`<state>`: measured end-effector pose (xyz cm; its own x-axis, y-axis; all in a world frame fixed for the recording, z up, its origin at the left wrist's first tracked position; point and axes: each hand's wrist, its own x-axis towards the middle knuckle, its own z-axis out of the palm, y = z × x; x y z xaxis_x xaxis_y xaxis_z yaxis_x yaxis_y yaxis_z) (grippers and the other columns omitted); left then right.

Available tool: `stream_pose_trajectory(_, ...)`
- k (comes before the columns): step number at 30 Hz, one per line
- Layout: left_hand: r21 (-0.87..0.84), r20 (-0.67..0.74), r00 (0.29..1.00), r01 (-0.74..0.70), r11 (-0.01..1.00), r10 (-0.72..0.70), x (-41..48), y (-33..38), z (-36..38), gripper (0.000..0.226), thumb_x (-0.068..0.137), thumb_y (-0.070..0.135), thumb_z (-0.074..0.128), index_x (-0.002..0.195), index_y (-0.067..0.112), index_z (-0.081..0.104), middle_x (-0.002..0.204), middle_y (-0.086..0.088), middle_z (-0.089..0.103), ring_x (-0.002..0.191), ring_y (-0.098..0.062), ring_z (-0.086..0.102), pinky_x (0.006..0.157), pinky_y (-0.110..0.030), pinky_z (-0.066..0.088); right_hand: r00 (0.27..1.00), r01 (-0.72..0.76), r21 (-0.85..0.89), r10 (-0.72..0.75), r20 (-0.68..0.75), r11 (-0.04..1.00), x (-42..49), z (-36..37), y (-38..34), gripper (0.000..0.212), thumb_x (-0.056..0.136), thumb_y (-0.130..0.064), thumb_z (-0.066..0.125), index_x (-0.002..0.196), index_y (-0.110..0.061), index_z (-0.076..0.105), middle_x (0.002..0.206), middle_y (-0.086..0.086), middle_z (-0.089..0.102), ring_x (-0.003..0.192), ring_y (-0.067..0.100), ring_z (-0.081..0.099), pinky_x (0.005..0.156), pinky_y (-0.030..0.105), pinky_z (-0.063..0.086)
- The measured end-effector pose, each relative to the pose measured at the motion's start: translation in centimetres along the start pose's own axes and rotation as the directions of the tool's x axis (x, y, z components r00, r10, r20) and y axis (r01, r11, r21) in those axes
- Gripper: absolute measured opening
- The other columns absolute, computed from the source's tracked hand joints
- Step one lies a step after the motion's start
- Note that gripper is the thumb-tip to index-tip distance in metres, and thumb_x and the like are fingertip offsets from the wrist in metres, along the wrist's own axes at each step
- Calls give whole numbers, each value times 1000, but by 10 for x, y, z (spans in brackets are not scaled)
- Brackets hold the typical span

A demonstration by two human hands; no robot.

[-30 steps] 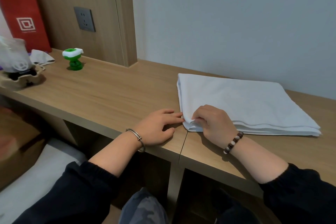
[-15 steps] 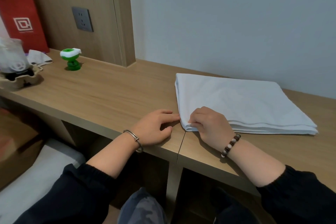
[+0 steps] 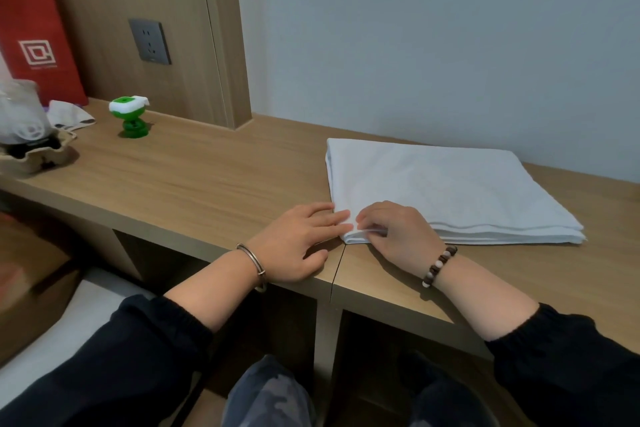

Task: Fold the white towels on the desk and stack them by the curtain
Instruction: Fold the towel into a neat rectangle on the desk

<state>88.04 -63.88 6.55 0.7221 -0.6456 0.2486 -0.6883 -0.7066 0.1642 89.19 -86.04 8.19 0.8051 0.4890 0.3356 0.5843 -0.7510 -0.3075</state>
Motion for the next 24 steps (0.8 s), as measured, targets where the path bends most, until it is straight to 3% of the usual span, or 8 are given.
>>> stream_pose_trajectory(6, -8, 9, 1000, -11, 1000, 11, 0, 4, -3, 52, 86, 29, 45, 138, 24, 49, 147, 5, 42, 139, -18, 27, 113, -34, 24, 999, 15, -81, -13, 34, 997, -1, -6, 5, 14, 90, -13, 59, 101, -14, 67, 108, -1, 63, 101, 13, 52, 86, 21, 43)
stream_pose_trajectory(11, -56, -9, 998, 64, 996, -65, 5, 12, -3, 54, 80, 28, 43, 132, 24, 56, 142, 7, 49, 135, -13, 33, 111, -29, 27, 999, -51, -211, 47, -23, 976, -7, -23, 22, 10, 86, -9, 57, 89, -13, 66, 92, 0, 62, 90, 18, 53, 72, 26, 42)
stream_pose_trajectory(15, -70, -17, 994, 109, 992, -111, 9, 15, -5, 52, 78, 26, 43, 127, 24, 60, 137, 10, 52, 131, -9, 36, 107, -24, 31, 989, 42, -232, -73, -129, 972, -9, -31, 14, 10, 77, 2, 68, 72, -6, 68, 73, 7, 65, 69, 27, 59, 56, 31, 45)
stream_pose_trajectory(20, 4, -87, 989, 124, 992, -123, 17, 23, -1, 27, 85, 26, 57, 111, 19, 63, 118, 7, 62, 114, -12, 46, 93, -25, 41, 995, 75, -253, -89, -44, 965, -20, -21, 19, 12, 85, 0, 64, 75, -4, 70, 77, 8, 66, 73, 26, 60, 60, 29, 45)
stream_pose_trajectory(24, 132, -133, 987, 109, 985, -91, 34, 33, -1, 26, 88, 38, 61, 102, 17, 63, 97, 1, 61, 95, -19, 50, 75, -29, 39, 989, 129, -300, -145, -29, 945, -17, -19, 20, 14, 76, 7, 68, 70, -5, 70, 71, 7, 65, 67, 27, 60, 53, 30, 46)
